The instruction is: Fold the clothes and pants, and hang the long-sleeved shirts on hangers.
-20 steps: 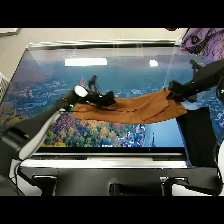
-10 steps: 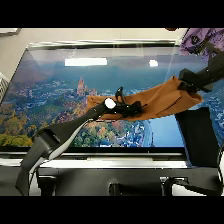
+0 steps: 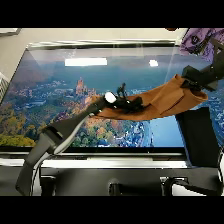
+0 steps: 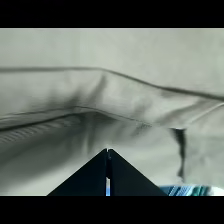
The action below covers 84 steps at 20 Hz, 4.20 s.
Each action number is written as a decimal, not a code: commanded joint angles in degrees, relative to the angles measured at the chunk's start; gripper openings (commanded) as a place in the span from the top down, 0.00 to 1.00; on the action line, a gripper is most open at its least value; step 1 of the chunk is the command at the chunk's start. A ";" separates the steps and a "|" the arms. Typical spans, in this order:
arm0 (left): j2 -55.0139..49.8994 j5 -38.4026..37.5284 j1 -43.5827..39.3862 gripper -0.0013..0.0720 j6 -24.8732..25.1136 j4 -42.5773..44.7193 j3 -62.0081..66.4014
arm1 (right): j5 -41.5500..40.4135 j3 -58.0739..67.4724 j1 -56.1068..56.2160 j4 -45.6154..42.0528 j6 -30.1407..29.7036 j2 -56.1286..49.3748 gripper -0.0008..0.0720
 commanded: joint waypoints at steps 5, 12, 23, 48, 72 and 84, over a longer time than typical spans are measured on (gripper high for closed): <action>17.09 -28.63 19.96 0.97 -2.97 33.05 0.55 | 5.46 0.11 11.98 2.97 12.85 -0.59 0.94; 30.77 -35.12 38.60 0.97 -2.54 34.14 0.55 | 16.20 0.11 30.99 1.14 27.28 -7.93 0.94; 32.59 -37.44 44.89 0.96 -0.98 34.18 0.52 | 28.30 0.13 36.50 6.23 32.02 -19.85 0.94; 32.57 -37.42 44.89 0.96 1.11 37.35 0.52 | 12.68 -3.91 -1.18 24.61 -12.35 -14.32 0.31; 32.11 -37.00 44.81 0.96 1.14 37.35 0.52 | 28.81 -24.85 6.36 35.67 -24.35 -23.69 0.94; 32.11 -37.03 44.78 0.96 1.09 37.33 0.52 | 21.09 0.04 -7.80 28.98 -7.13 -20.96 0.94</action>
